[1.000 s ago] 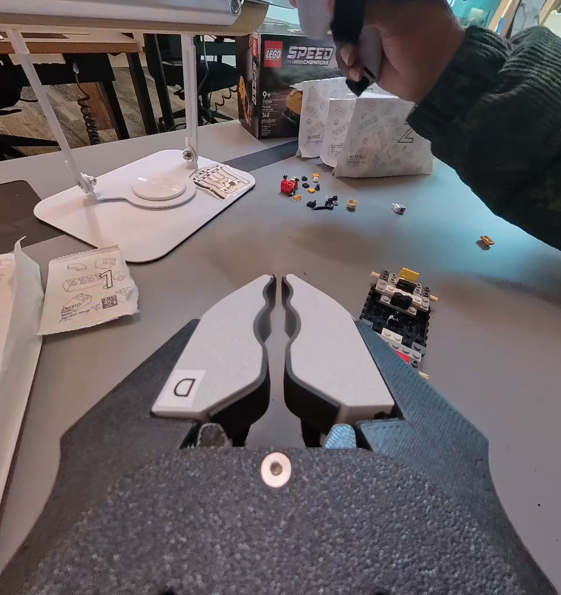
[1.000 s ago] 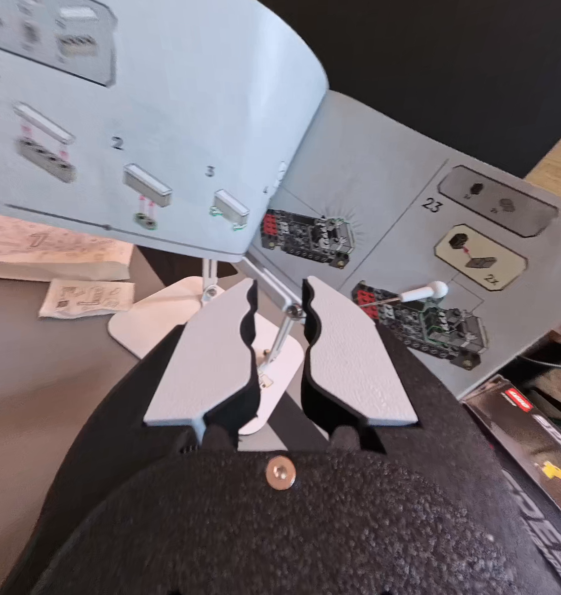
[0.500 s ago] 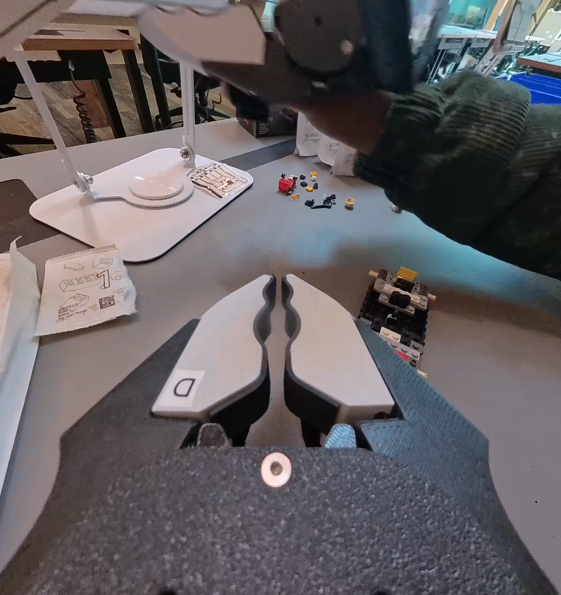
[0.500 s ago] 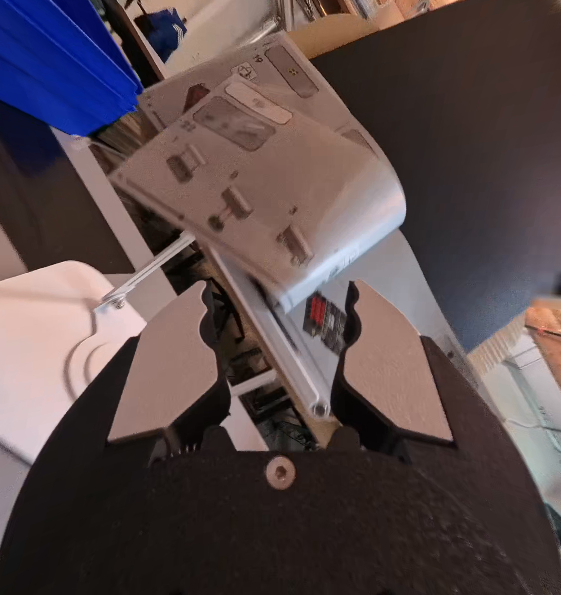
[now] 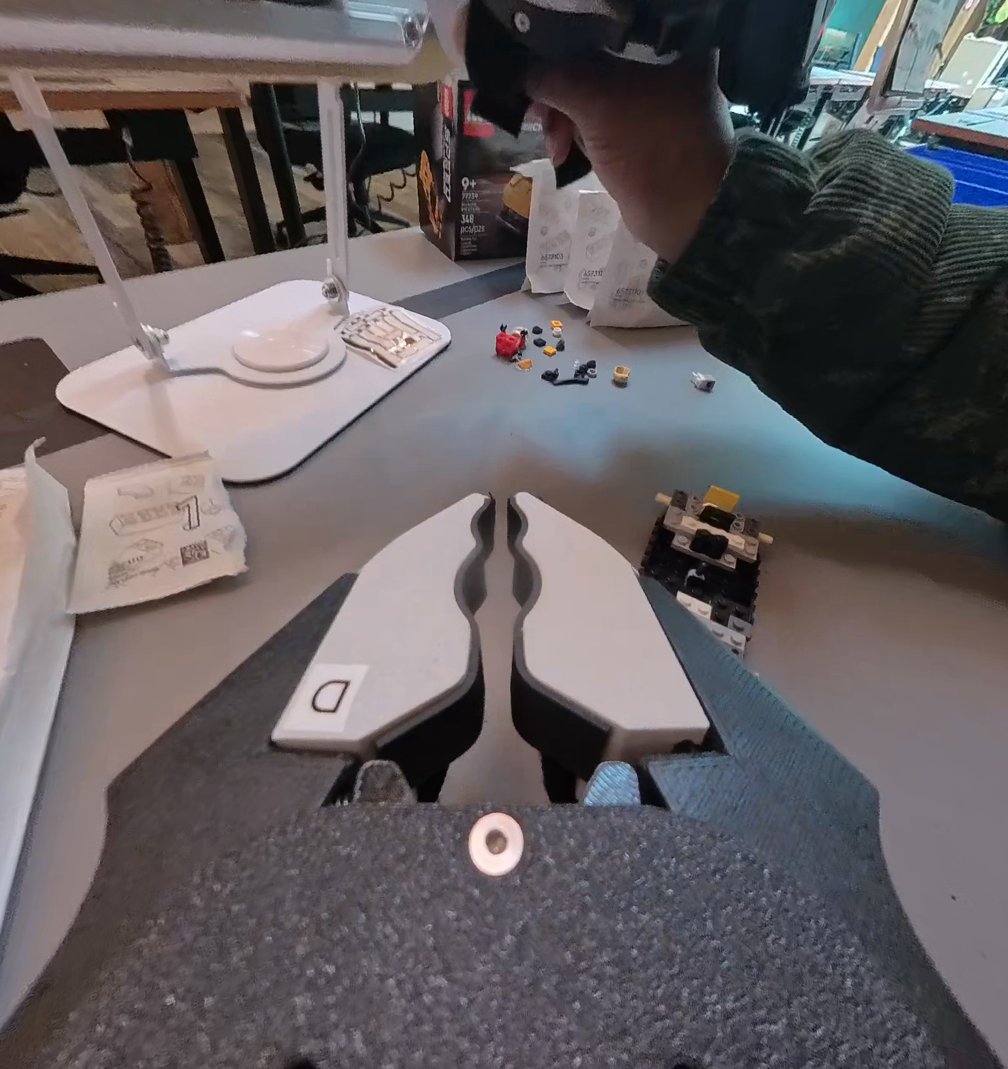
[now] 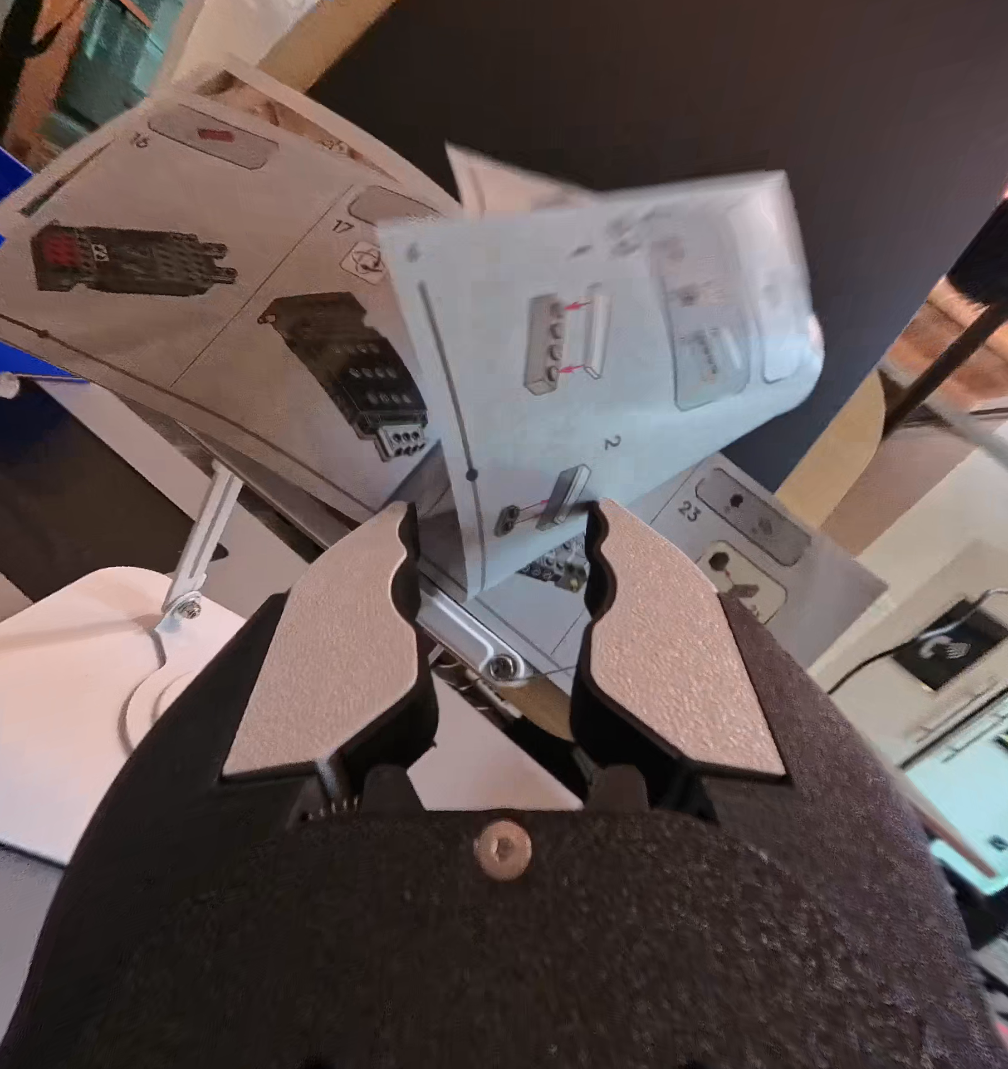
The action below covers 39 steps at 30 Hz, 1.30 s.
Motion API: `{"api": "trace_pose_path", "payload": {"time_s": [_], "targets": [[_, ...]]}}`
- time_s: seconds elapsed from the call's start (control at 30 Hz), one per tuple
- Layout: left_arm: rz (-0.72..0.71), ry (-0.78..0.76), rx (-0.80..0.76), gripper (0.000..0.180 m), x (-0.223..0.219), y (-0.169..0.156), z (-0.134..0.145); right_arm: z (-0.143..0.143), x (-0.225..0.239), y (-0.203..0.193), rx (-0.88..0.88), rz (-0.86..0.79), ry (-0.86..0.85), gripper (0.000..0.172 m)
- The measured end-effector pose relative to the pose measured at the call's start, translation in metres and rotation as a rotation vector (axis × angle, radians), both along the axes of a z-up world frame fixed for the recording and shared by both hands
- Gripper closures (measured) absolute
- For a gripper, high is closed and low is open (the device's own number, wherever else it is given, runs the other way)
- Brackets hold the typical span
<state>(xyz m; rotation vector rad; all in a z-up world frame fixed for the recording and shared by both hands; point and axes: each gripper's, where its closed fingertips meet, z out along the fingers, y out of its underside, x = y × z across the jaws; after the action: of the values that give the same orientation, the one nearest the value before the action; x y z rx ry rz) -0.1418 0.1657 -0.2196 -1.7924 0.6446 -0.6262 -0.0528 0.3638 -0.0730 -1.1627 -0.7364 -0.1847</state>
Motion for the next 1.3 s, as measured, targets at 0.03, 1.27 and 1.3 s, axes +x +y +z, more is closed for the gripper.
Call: {"api": "trace_pose_path", "payload": {"time_s": [0.03, 1.27, 1.3], "targets": [[0.001, 0.006, 0.021, 0.177, 0.001, 0.001, 0.003, -0.001, 0.003, 0.000, -0.010, 0.017, 0.014, 0.117], [-0.124, 0.054, 0.037, 0.177, 0.028, -0.012, 0.000, -0.014, -0.101, -0.044, -0.078, 0.450, -0.216, 0.159], [-0.125, 0.055, 0.035, 0.176, 0.028, -0.012, 0.000, -0.016, -0.102, -0.045, -0.092, 0.468, -0.220, 0.155]]}}
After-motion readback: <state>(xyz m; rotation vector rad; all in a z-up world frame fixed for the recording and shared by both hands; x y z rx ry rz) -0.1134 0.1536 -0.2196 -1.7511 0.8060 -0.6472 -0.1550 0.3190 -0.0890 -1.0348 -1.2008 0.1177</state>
